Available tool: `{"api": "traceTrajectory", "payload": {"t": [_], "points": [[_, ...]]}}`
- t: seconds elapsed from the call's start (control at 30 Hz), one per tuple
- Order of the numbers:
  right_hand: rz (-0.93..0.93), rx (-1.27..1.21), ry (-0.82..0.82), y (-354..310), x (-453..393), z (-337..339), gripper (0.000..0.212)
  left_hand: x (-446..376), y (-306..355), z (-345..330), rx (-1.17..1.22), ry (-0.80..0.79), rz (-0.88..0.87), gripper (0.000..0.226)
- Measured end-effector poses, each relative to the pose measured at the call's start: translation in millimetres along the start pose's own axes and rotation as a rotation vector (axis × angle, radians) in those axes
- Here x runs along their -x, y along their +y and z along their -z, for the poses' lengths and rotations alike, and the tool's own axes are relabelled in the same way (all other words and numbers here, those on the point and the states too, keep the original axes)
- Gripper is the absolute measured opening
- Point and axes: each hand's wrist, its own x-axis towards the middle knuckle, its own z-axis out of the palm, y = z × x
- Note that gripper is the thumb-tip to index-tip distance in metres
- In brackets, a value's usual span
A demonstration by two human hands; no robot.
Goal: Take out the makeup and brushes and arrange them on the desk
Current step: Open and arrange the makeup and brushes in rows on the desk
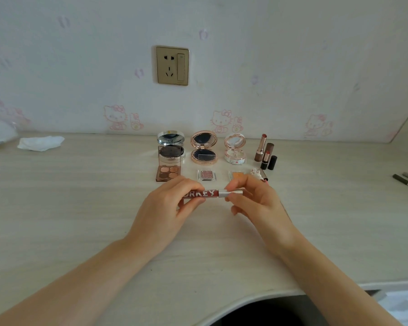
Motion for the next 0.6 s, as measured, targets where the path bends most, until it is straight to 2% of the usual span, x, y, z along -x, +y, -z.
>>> {"api": "traceTrajectory", "payload": {"t": [0.1, 0.2, 0.27, 0.43, 0.53, 0.6], "points": [[-0.019, -0.069, 0.041, -1.2, -0.8, 0.2, 0.008, 0.0, -1.4, -0.6, 0.005, 0.014, 0.003, 0.016], [-0.054, -0.028, 0.061, 0.0, -1.3, -1.7, 0.013, 0.1, -2.0, -0.8, 0.007, 0.024, 0.003, 0.015], [-0.018, -0.013, 0.072, -0.3, -0.8, -2.7, 0.009, 0.1, -1.9, -0.8, 0.008, 0.024, 0.004, 0.015], [0.052, 0.049, 0.077, -0.8, -0.2, -0.7, 0.021, -0.1, -2.5, -1.1, 0.023, 0.031, 0.012, 0.016], [-0.001, 0.02, 0.077, -2.0, 1.0, -1.9, 0.007, 0.0, -2.8, -1.2, 0.015, 0.041, 0.018, 0.015], [-0.031, 0.082, 0.051, -1.8, 1.5, -3.4, 0.019, 0.1, -2.2, -1.0, 0.014, 0.041, 0.015, 0.015]]}}
